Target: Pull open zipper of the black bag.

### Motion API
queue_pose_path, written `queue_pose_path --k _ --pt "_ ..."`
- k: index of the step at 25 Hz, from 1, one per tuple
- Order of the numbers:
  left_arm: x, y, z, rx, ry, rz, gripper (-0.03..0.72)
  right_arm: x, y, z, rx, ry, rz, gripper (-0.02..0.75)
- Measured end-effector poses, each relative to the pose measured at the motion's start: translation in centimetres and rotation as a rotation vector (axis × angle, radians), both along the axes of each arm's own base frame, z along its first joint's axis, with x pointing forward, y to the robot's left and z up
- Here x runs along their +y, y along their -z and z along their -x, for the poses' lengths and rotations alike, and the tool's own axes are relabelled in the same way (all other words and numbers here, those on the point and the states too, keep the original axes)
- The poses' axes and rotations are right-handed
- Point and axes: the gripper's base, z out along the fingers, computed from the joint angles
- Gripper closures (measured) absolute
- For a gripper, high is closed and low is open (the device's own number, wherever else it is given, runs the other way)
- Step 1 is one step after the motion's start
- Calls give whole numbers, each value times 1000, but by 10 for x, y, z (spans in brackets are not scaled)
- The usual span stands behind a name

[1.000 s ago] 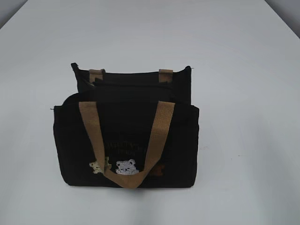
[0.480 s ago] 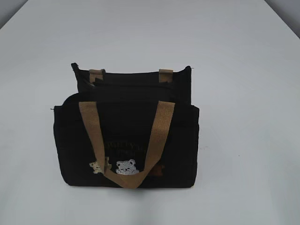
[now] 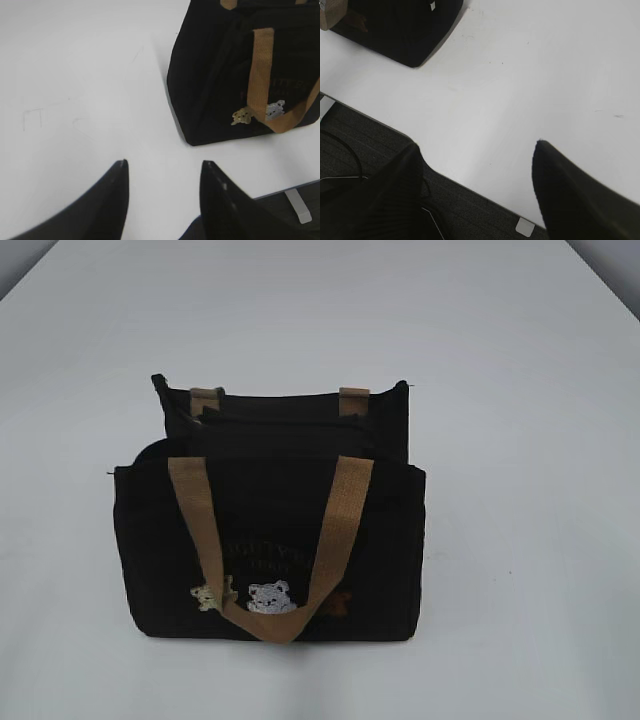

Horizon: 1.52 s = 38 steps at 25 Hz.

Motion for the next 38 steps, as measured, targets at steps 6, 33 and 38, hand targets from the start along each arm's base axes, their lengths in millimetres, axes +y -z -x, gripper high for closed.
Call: queue_pose_path --k 6,33,38 --pt "0 0 0 -3 -1 2 371 0 0 0 -1 -1 1 208" --pt "1 0 12 -93 -173 15 447 -8 -2 30 -223 365 -57 208" --pt "1 0 12 -93 -173 15 447 -8 -2 30 -222 362 -62 208"
